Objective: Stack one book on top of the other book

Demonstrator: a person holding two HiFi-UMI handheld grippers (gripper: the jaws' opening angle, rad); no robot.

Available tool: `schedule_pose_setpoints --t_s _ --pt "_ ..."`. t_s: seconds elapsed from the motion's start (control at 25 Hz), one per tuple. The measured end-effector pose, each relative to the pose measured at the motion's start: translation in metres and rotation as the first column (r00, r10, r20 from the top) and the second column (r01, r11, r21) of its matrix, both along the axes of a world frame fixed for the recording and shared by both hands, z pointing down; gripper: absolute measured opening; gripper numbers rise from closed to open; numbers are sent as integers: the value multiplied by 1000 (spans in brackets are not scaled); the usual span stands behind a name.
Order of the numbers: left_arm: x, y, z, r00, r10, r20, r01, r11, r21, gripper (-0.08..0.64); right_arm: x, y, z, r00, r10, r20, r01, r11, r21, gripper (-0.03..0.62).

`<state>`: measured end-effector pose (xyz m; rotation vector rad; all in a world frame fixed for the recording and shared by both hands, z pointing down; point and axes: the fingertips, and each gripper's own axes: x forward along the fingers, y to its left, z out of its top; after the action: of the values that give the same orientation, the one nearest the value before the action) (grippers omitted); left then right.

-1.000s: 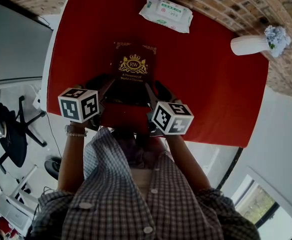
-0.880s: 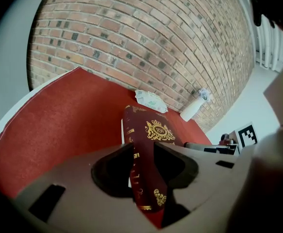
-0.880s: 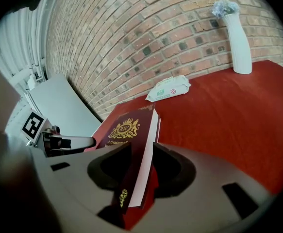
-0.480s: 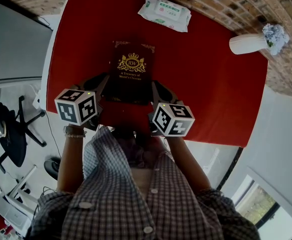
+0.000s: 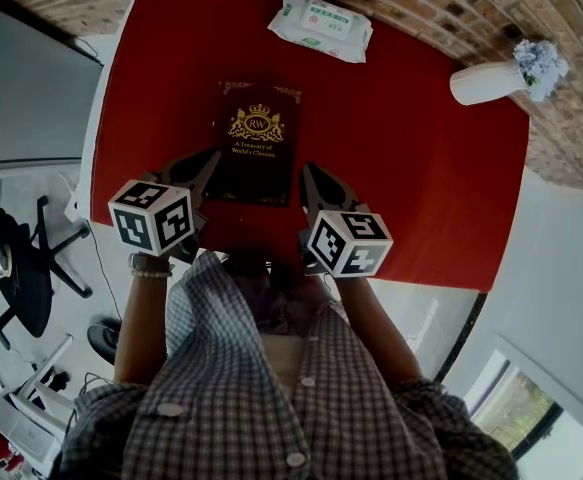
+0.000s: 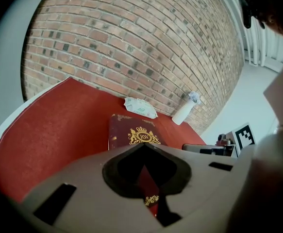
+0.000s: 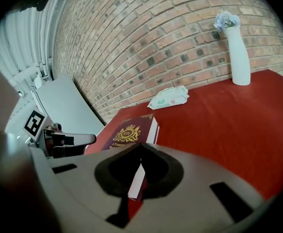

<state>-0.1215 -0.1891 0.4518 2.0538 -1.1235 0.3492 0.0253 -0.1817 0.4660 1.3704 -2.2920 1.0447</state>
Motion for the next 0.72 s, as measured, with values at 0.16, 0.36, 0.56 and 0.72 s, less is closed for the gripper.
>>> schedule_pose_setpoints --t_s 0.16,0.36,0.56,0.72 --pt "8 3 -6 1000 16 1 -16 1000 17 8 7 3 -6 1000 0 3 0 1000 21 8" --pt "21 8 -16 998 49 -26 -48 998 38 8 13 7 -15 1000 -14 -4 15 999 45 8" --pt "30 11 -28 996 75 -38 -73 995 67 8 15 11 -26 999 -33 -6 33 997 70 8" --pt "31 10 -40 996 75 -40 -71 993 95 8 17 10 -40 999 -40 -4 40 994 106 8"
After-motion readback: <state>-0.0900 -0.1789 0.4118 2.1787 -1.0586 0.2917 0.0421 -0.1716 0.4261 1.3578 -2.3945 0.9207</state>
